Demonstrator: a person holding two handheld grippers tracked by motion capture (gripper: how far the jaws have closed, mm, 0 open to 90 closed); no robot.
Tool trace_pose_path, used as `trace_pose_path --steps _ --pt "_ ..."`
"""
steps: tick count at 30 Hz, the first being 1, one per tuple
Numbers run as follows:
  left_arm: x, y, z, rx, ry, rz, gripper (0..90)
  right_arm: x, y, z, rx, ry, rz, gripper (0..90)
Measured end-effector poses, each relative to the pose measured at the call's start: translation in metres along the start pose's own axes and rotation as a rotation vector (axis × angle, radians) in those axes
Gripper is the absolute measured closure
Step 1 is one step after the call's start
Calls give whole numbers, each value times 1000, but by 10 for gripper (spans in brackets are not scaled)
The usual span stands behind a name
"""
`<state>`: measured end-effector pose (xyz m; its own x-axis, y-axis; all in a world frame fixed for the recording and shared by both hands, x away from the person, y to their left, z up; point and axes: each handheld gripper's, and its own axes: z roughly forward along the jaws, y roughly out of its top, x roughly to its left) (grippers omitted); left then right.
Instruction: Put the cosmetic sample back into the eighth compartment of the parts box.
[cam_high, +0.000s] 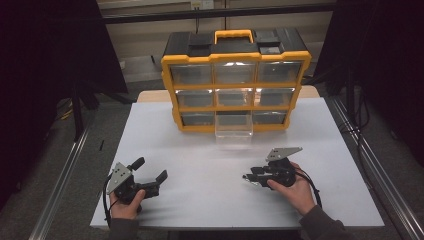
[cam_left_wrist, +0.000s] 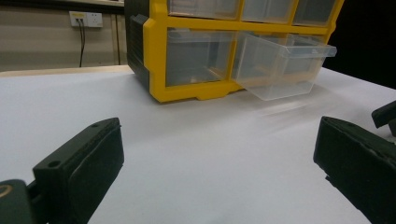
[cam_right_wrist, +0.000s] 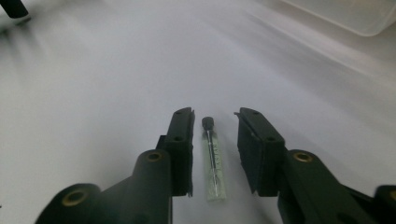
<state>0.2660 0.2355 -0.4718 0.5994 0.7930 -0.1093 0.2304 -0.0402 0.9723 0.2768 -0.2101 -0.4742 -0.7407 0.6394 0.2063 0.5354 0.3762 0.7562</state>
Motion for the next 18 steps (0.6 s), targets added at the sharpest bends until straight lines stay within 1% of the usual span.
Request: trace_pose_path --steps 2,3,5,6,7,8,9,12,13,14,15,17,18 --pt "0 0 0 1 2 0 17 1 1 2 22 -1 -5 731" --pt "0 0 0 -1 -1 -6 17 1 1 3 31 4 -12 752" --pt "0 0 0 0 -2 -5 17 1 1 4 41 -1 -9 766" --pt "0 0 0 -1 -2 -3 17 1 1 5 58 1 -20 791" --pt "0 0 0 -1 -3 -3 17 2 0 6 68 0 -16 799" --pt "0 0 0 -1 -3 -3 17 2 0 6 68 0 -16 799" --pt "0 0 0 1 -1 -3 17 2 -1 8 94 -6 -30 808" --pt "0 0 0 1 -3 -3 17 3 -2 9 112 -11 -31 810" --pt "0 0 0 1 -3 -3 17 3 -2 9 112 -11 -31 810" --pt "0 -1 0 6 -3 2 17 3 -2 10 108 -11 -15 811" --pt "1 -1 0 11 -9 8 17 2 -2 10 102 -3 -14 811" --pt "0 0 0 5 -6 2 17 2 -2 9 108 -12 -11 812" --pt "0 0 0 4 -6 2 17 2 -2 9 111 -7 -13 812"
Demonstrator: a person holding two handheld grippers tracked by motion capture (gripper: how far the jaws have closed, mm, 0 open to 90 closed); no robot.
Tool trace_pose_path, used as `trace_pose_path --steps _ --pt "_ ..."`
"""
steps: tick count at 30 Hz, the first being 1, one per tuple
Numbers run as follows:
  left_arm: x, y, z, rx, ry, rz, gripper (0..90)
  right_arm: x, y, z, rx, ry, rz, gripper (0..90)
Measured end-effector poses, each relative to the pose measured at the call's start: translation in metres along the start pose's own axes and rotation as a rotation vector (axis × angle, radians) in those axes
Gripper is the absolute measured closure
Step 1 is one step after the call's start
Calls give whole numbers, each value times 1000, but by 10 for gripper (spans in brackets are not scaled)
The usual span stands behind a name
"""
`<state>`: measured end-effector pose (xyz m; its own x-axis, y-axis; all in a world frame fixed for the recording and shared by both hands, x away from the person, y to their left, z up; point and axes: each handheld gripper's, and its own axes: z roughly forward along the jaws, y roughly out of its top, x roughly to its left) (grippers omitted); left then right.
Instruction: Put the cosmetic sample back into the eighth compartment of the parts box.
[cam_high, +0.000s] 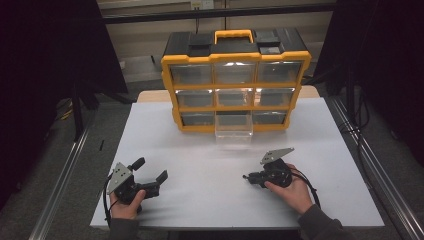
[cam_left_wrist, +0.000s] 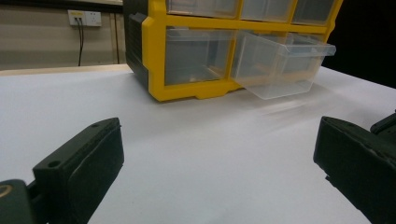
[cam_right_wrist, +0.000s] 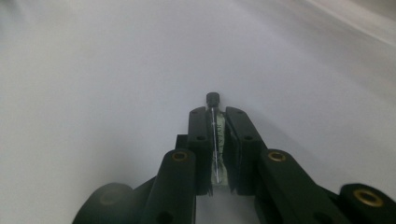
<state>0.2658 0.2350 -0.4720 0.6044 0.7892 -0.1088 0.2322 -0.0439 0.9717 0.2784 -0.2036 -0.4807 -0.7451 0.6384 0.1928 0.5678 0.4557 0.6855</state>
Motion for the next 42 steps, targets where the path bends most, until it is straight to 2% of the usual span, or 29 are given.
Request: trace_pose_path --steps 4,5,8,12,13,17,32,33,42 --pt "0 0 0 -3 -1 -10 17 -3 0 -2 -5 23 18 812" --pt "1 0 0 -1 1 1 17 -3 1 -3 -10 34 30 812" --pt "1 0 0 -3 -2 -5 17 -5 4 -9 -50 55 38 812" --pt "1 0 -1 9 5 8 17 -6 10 -15 -69 67 29 812" --pt "0 0 0 3 2 2 17 -7 14 -18 -92 76 30 812" --pt "1 -1 1 7 -5 1 17 -9 20 -21 -108 91 36 812" --pt "-1 0 1 4 -9 2 17 -10 40 -32 -113 117 22 812" --pt "-1 0 2 1 -19 -2 17 -10 42 -33 -114 118 22 812" --pt "-1 0 1 3 -4 1 17 -12 53 -39 -116 129 13 812"
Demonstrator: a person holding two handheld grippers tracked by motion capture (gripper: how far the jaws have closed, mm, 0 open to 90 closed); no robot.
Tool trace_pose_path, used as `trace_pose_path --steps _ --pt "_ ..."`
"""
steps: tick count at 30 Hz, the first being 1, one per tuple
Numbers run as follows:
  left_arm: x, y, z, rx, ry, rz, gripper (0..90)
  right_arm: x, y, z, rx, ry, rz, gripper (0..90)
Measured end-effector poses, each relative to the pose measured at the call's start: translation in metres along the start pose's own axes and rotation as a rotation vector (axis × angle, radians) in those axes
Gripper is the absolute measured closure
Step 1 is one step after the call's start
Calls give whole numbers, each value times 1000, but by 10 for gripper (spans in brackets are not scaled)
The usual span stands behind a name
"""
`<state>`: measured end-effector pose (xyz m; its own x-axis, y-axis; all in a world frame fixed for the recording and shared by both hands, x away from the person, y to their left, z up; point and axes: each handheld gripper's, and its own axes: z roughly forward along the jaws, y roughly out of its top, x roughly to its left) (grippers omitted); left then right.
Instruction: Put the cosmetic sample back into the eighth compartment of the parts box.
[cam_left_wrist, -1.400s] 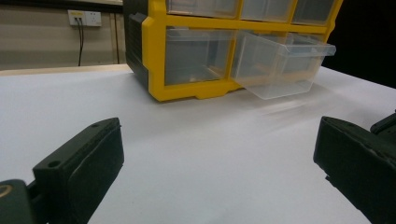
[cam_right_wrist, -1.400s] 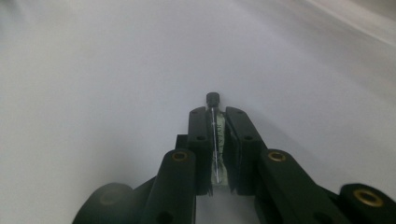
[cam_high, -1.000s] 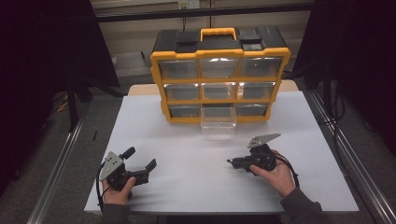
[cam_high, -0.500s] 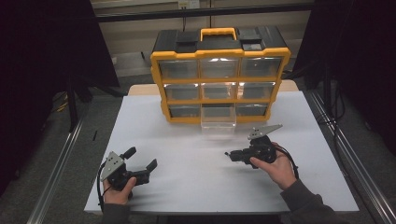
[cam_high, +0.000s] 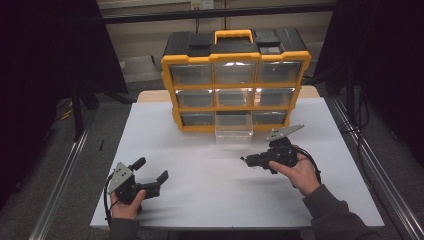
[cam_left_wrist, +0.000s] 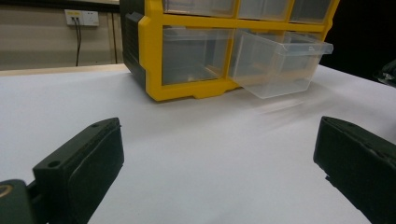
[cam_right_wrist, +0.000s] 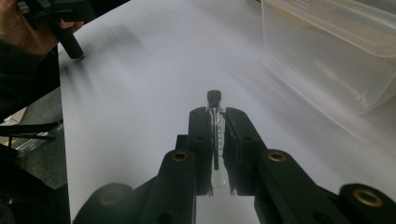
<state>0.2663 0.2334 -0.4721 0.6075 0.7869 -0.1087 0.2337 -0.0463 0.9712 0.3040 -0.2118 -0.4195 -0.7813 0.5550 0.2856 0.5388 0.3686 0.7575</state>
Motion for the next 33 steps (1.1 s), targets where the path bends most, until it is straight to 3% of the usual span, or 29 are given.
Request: trace_pose_path --steps 7,8,14,33 --pt "0 0 0 0 -3 1 17 -3 6 0 8 5 1 812" --pt "1 0 -1 9 -5 15 17 -4 8 0 8 7 -2 812" --pt "0 0 0 -2 -5 -1 17 -6 15 -1 8 14 -1 812" --pt "0 1 0 1 -7 2 17 -12 34 -6 2 16 -7 812"
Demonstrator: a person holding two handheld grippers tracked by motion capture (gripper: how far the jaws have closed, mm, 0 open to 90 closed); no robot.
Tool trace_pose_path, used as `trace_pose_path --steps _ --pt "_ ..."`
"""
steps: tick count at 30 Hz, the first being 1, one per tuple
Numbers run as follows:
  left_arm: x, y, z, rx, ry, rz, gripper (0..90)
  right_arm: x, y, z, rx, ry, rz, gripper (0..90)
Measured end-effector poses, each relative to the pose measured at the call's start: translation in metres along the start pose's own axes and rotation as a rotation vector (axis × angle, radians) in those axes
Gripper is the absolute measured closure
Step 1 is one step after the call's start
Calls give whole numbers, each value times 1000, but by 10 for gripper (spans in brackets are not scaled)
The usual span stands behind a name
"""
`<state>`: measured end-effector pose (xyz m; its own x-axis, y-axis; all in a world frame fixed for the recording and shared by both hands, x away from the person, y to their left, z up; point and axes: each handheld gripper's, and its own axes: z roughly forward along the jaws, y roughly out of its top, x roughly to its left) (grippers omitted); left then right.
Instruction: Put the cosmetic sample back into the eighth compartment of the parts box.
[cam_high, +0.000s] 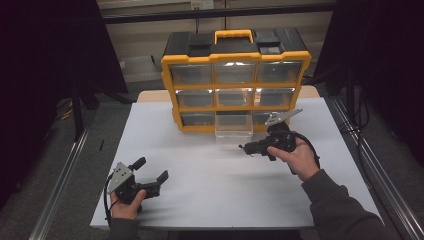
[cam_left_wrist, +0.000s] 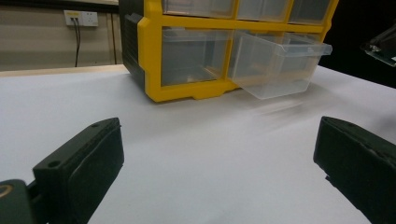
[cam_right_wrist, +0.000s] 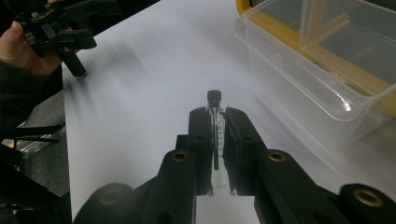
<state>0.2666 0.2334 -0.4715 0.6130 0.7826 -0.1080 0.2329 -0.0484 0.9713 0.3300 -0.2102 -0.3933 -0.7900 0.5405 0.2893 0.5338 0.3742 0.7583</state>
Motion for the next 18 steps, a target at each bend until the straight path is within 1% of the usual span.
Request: trace_pose_path --steps 3,4,6,10,11,13,18 --pt "0 0 0 1 0 -2 17 -1 2 0 3 -2 -3 812" --pt "1 0 -1 0 9 1 17 -1 4 1 6 -2 -4 812" --pt "1 0 -1 -3 7 -6 17 0 5 1 7 -1 -4 812" --pt "1 0 -1 -3 3 -5 17 -2 9 1 9 -5 -8 812" --pt "1 0 -1 -1 6 1 17 -2 9 0 9 -4 -6 812" --pt "1 0 0 2 0 -2 17 -3 12 -1 6 -1 -8 812" --pt "0 0 0 0 2 -2 17 -5 18 -2 -2 -6 -12 812"
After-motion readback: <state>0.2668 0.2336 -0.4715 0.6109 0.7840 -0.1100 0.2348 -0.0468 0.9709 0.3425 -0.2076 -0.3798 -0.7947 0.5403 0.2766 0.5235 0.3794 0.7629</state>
